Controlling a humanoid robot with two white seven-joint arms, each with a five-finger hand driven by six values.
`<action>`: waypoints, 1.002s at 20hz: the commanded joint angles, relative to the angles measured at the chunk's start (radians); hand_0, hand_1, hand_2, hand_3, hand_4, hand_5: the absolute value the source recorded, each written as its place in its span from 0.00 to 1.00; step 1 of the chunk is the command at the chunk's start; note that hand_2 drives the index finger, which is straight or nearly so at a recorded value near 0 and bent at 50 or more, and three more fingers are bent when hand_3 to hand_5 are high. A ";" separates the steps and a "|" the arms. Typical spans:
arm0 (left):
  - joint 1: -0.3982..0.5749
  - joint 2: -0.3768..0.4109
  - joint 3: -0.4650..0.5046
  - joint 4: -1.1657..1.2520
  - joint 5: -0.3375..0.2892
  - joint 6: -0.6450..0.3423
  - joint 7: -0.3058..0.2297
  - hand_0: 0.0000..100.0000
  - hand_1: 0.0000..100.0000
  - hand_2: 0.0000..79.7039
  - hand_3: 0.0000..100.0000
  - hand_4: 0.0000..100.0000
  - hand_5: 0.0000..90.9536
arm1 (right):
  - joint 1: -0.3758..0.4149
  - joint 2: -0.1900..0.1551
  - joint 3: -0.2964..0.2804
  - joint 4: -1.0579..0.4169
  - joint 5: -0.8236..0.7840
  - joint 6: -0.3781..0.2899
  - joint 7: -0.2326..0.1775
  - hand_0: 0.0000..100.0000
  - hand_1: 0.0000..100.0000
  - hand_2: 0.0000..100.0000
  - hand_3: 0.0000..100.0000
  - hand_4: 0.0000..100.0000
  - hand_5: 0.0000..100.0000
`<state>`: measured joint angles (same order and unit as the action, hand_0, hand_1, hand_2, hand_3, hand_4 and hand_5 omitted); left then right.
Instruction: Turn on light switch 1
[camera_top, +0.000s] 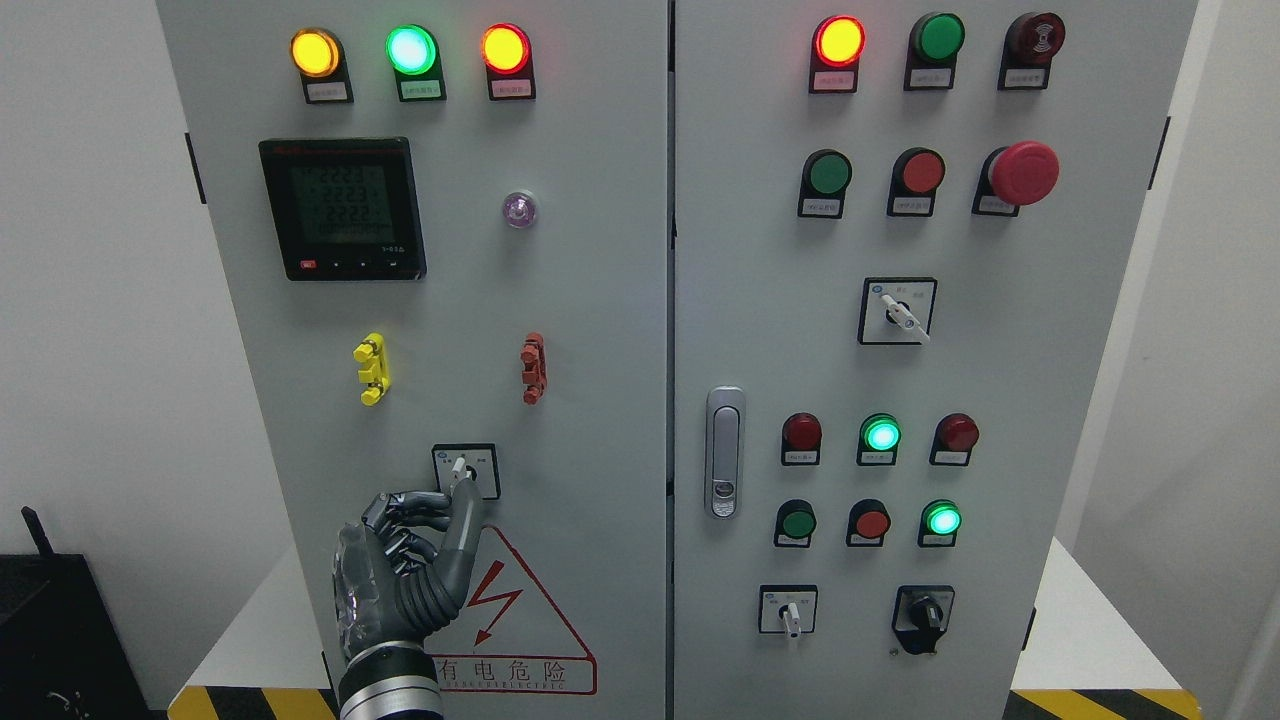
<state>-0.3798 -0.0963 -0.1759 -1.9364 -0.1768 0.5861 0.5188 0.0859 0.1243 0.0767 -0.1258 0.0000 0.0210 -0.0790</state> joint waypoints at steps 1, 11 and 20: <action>-0.008 0.003 0.001 0.020 0.000 -0.003 0.000 0.21 0.56 0.68 0.73 0.89 0.90 | 0.000 0.000 0.000 0.000 -0.025 0.001 -0.001 0.00 0.00 0.00 0.00 0.00 0.00; -0.013 0.003 -0.001 0.027 0.003 -0.002 0.001 0.19 0.55 0.69 0.73 0.89 0.90 | 0.000 0.000 0.000 0.000 -0.025 0.001 -0.001 0.00 0.00 0.00 0.00 0.00 0.00; -0.022 0.003 -0.001 0.028 0.003 0.000 0.001 0.26 0.56 0.70 0.74 0.90 0.91 | 0.000 0.000 0.000 0.000 -0.025 0.001 -0.001 0.00 0.00 0.00 0.00 0.00 0.00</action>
<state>-0.3982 -0.0940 -0.1763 -1.9148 -0.1744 0.5848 0.5194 0.0859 0.1243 0.0767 -0.1258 0.0000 0.0210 -0.0791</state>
